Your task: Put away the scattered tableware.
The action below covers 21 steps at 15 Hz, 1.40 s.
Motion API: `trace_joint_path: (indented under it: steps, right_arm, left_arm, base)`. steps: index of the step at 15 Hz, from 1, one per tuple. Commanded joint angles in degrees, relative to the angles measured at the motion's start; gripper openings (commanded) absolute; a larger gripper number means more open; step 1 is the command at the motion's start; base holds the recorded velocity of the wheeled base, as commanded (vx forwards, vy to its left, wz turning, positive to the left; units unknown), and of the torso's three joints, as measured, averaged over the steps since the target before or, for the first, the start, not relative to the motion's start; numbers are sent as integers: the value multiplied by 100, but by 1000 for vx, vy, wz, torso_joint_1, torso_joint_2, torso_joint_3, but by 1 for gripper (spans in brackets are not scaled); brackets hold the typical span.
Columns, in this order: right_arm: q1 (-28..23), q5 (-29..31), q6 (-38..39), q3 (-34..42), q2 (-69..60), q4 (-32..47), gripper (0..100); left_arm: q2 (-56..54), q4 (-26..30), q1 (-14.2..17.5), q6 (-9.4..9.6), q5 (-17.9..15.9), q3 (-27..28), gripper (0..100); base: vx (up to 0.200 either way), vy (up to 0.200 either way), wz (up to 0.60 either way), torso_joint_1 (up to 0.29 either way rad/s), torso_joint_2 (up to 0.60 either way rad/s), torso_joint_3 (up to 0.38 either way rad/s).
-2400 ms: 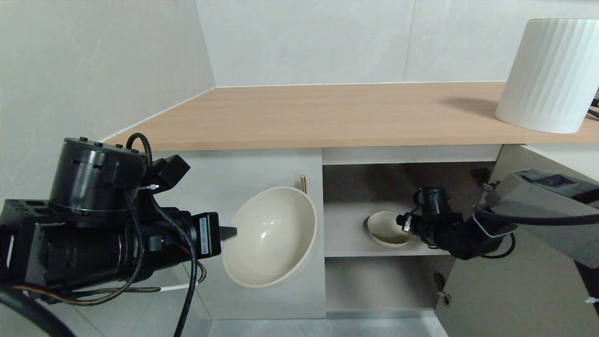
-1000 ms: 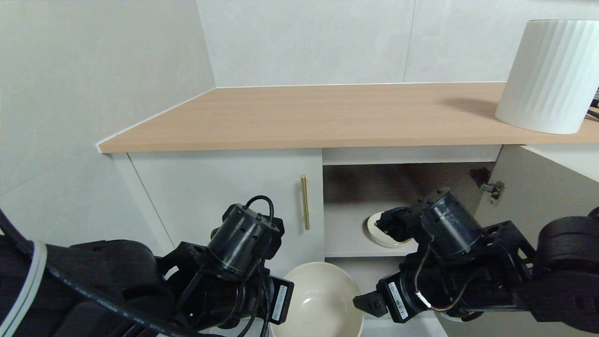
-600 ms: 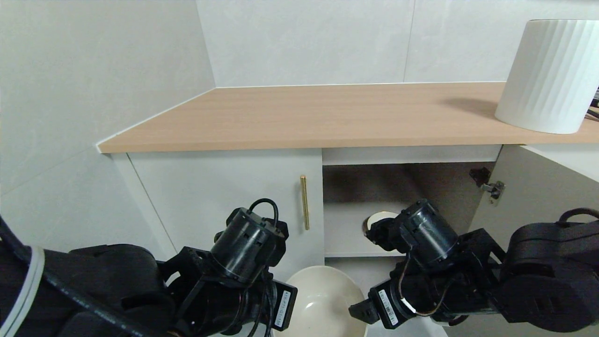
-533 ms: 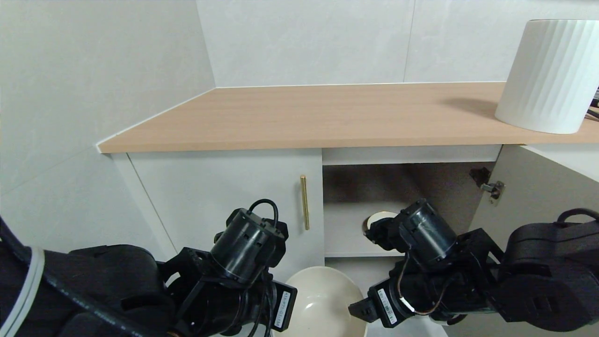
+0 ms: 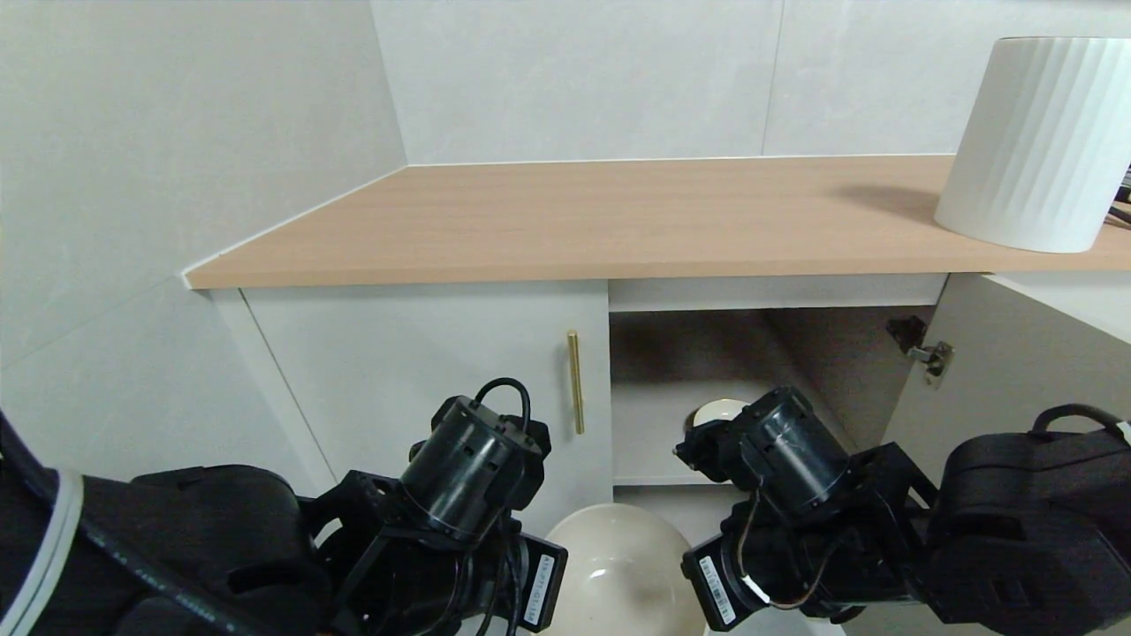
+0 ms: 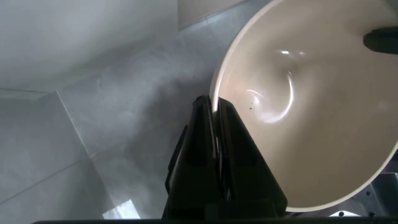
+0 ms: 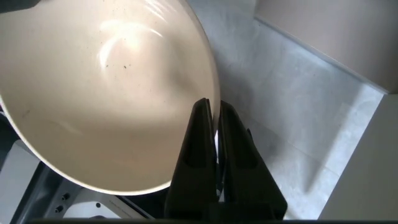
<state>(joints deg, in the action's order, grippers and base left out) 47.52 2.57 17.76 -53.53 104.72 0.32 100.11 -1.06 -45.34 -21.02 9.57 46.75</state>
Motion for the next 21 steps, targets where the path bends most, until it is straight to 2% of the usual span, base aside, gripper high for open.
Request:
trace_joint_path:
  steps: [1,5,6,12,15,17,18,19,21]
  right_arm:
    - [12,6,17,0,5,21,0]
    - [12,6,26,0,14,21,0]
    - [12,6,34,0,14,21,0]
    - [12,6,34,0,5,21,0]
    - [-41,42,70,9,31,21,0]
    - [-357,68,351,-44,260,-111,0]
    - [-357,68,351,-44,260,-111,0]
    - [-841,138,588,-44,620,-717,0]
    - [-1324,165,948,-70,1007,-1271,0]
  left_arm:
    - [-9,9,-1,-8,19,1,0]
    - [-70,9,7,-17,19,1,0]
    - [-88,9,7,-17,19,1,100]
    - [-237,-17,25,-43,10,27,100]
    - [-255,-272,86,-60,27,1,100]
    - [-264,-281,139,-69,27,9,100]
    - [-264,-281,139,-69,27,9,100]
    - [-352,-281,174,-69,27,9,100]
    - [-378,-281,174,-69,27,9,100]
  base:
    - [0,0,0,0,0,0]
    - [0,0,0,0,0,0]
    - [0,0,0,0,0,0]
    - [0,0,0,0,0,0]
    - [0,0,0,0,0,0]
    - [0,0,0,0,0,0]
    - [0,0,0,0,0,0]
    - [0,0,0,0,0,0]
    - [0,0,0,0,0,0]
